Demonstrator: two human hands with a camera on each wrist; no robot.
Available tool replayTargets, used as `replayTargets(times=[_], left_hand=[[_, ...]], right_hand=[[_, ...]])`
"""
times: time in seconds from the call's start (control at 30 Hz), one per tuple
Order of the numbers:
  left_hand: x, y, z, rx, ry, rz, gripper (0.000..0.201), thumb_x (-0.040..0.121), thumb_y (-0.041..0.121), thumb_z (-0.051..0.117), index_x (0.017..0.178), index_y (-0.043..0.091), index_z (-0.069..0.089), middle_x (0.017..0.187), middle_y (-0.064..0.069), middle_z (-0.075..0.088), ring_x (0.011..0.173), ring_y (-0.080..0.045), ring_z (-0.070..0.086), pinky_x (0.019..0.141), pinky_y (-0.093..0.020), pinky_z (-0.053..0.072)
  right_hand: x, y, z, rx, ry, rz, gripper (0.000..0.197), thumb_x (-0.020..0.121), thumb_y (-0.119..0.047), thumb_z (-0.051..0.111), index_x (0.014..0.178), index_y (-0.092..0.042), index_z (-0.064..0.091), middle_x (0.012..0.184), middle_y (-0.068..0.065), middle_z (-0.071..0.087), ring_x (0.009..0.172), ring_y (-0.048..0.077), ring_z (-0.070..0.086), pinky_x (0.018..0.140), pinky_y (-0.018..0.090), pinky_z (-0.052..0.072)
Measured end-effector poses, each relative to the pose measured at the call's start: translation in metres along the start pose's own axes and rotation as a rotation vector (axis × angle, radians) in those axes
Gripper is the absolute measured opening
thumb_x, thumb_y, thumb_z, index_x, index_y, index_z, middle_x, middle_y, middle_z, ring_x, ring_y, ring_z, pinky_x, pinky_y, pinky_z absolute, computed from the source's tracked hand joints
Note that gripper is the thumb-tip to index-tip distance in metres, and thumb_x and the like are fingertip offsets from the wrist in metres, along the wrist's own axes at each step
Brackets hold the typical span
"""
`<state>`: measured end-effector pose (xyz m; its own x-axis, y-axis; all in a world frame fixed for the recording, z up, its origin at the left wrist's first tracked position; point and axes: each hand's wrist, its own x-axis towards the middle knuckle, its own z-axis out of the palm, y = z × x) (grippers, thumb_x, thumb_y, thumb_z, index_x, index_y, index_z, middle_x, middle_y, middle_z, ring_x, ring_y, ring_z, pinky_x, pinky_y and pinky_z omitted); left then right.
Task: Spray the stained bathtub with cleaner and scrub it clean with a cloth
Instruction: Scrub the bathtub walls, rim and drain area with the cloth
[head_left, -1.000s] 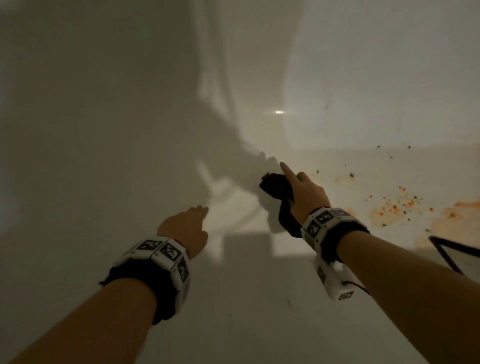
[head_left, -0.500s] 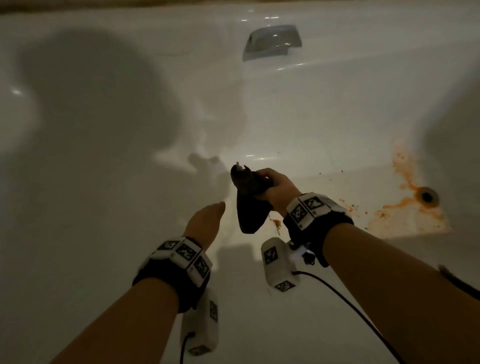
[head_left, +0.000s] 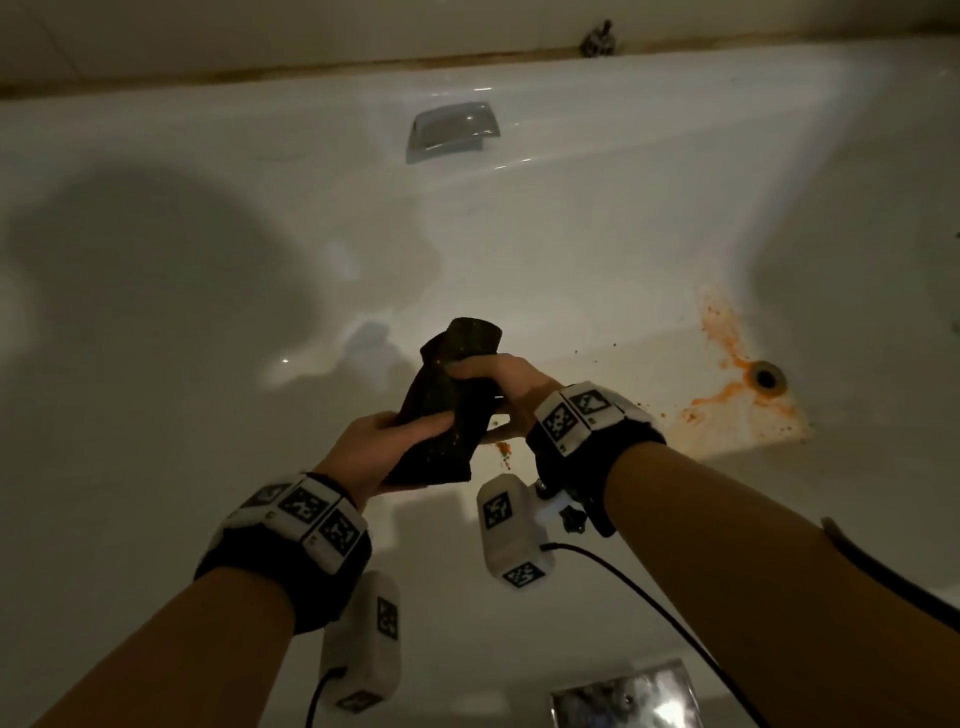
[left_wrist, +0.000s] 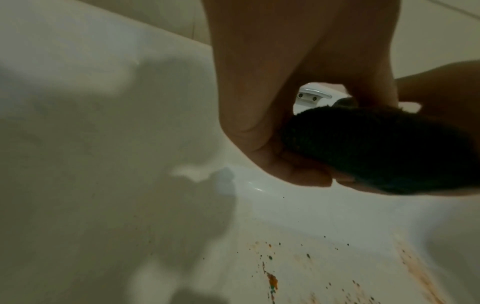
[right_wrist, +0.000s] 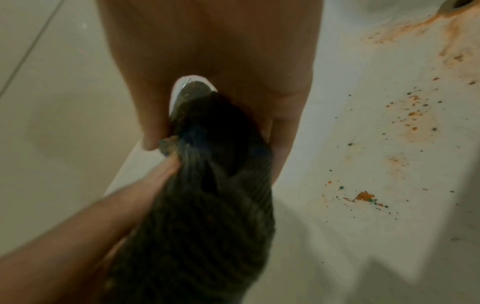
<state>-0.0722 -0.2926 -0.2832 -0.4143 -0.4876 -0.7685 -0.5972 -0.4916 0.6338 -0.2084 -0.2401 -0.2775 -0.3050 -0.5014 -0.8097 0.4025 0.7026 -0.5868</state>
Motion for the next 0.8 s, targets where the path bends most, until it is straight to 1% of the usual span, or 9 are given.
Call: replayTargets(times=[0.1, 0.17, 0.27, 0.33, 0.4, 0.5, 0.6, 0.67, 0.8], left_hand=[[0.001, 0.005, 0.011, 0.059, 0.029, 0.03, 0.037, 0.079, 0.024, 0.071, 0.11, 0.006, 0.063, 0.103, -0.012, 0.069, 0.095, -0.027, 0.066, 0.085, -0.036, 0.054], [0.002, 0.009, 0.023, 0.122, 0.06, 0.03, 0.033, 0.076, 0.022, 0.074, 0.102, 0.005, 0.064, 0.103, -0.015, 0.068, 0.096, -0.03, 0.066, 0.09, -0.042, 0.053], [0.002, 0.014, 0.047, 0.221, 0.095, 0.008, 0.025, 0.074, 0.02, 0.077, 0.092, 0.011, 0.062, 0.104, -0.016, 0.067, 0.098, -0.033, 0.064, 0.094, -0.046, 0.05], [0.003, 0.017, 0.067, 0.202, 0.088, -0.035, 0.038, 0.074, 0.022, 0.077, 0.106, 0.007, 0.061, 0.106, -0.015, 0.066, 0.098, -0.031, 0.064, 0.091, -0.043, 0.052], [0.005, 0.019, 0.09, 0.083, 0.068, -0.08, 0.043, 0.079, 0.025, 0.072, 0.114, 0.006, 0.058, 0.106, -0.015, 0.067, 0.095, -0.029, 0.066, 0.077, -0.035, 0.058], [0.012, 0.025, 0.126, -0.043, 0.065, -0.109, 0.038, 0.083, 0.023, 0.067, 0.116, 0.007, 0.058, 0.104, -0.013, 0.068, 0.091, -0.026, 0.067, 0.062, -0.027, 0.06], [0.026, 0.028, 0.147, 0.01, 0.081, -0.089, 0.03, 0.083, 0.014, 0.067, 0.112, 0.009, 0.06, 0.101, -0.011, 0.068, 0.09, -0.027, 0.066, 0.065, -0.031, 0.059], [0.038, 0.027, 0.151, 0.061, 0.118, -0.085, 0.026, 0.083, 0.012, 0.067, 0.108, 0.01, 0.061, 0.097, -0.01, 0.067, 0.087, -0.028, 0.065, 0.073, -0.035, 0.056], [0.067, 0.024, 0.144, 0.141, 0.181, -0.059, 0.019, 0.087, 0.01, 0.062, 0.107, 0.008, 0.062, 0.093, -0.01, 0.066, 0.083, -0.029, 0.063, 0.083, -0.042, 0.05]], right_hand=[[0.006, -0.001, -0.011, -0.027, 0.027, -0.038, 0.048, 0.077, -0.031, 0.074, 0.116, -0.008, 0.056, 0.106, 0.007, 0.063, 0.091, 0.023, 0.06, 0.078, 0.036, 0.052], [0.012, 0.001, -0.025, -0.062, 0.063, -0.043, 0.039, 0.078, -0.023, 0.072, 0.108, -0.004, 0.057, 0.099, 0.008, 0.062, 0.091, 0.024, 0.061, 0.082, 0.035, 0.053], [0.018, 0.0, -0.047, -0.117, 0.05, -0.028, 0.018, 0.076, -0.009, 0.064, 0.091, -0.003, 0.057, 0.099, 0.014, 0.061, 0.101, 0.033, 0.061, 0.088, 0.047, 0.053], [0.027, 0.004, -0.07, -0.148, 0.007, -0.011, 0.037, 0.071, -0.006, 0.062, 0.107, 0.001, 0.055, 0.109, 0.019, 0.06, 0.101, 0.036, 0.06, 0.086, 0.049, 0.053], [0.031, 0.009, -0.096, -0.144, -0.012, 0.004, 0.047, 0.068, -0.004, 0.059, 0.114, 0.002, 0.052, 0.112, 0.023, 0.058, 0.102, 0.04, 0.06, 0.085, 0.051, 0.053], [0.031, 0.011, -0.138, -0.12, -0.031, 0.006, 0.022, 0.077, 0.008, 0.052, 0.098, 0.003, 0.056, 0.108, 0.027, 0.059, 0.103, 0.045, 0.059, 0.089, 0.053, 0.05], [0.038, 0.015, -0.17, -0.095, -0.124, 0.002, 0.019, 0.082, 0.014, 0.049, 0.085, -0.004, 0.057, 0.099, 0.022, 0.061, 0.1, 0.04, 0.06, 0.089, 0.049, 0.051], [0.042, 0.018, -0.184, -0.069, -0.193, 0.007, 0.024, 0.084, 0.014, 0.051, 0.096, -0.005, 0.057, 0.097, 0.017, 0.06, 0.096, 0.035, 0.06, 0.081, 0.045, 0.053], [0.061, 0.025, -0.2, -0.09, -0.24, -0.015, 0.053, 0.083, 0.015, 0.055, 0.131, -0.006, 0.048, 0.122, 0.021, 0.058, 0.104, 0.038, 0.061, 0.079, 0.043, 0.053]])
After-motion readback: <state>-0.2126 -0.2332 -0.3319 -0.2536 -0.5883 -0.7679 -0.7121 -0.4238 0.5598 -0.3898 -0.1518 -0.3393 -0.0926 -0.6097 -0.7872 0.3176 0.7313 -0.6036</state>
